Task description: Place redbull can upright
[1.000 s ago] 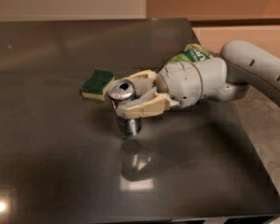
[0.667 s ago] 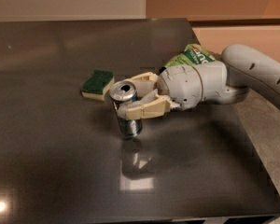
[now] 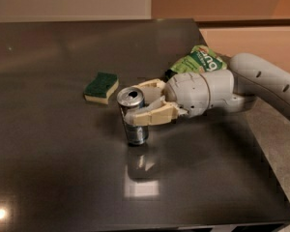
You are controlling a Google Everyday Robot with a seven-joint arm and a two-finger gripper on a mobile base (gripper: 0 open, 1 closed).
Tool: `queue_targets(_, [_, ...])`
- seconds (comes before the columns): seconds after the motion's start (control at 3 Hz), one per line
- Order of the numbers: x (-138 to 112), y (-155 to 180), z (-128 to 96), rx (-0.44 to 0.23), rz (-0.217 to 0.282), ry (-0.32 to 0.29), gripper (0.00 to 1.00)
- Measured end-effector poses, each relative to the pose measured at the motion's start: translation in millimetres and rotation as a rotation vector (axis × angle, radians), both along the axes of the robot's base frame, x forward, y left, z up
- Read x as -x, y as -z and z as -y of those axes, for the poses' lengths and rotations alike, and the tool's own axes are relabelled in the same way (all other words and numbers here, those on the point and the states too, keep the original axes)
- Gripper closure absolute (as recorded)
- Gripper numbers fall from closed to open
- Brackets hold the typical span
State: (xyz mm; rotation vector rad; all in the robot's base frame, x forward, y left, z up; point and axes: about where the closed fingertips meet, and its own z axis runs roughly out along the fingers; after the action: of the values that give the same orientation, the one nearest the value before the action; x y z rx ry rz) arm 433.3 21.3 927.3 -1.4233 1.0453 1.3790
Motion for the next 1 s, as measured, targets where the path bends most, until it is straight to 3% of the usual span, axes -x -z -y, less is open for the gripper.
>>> queue_targets(0.67, [-6.0, 9.2, 1.1, -0.001, -0.023, -0.013, 0.12])
queue_targets(1.0, [-5.4, 8.5, -0.7, -0.001, -0.021, -0.016, 0.0])
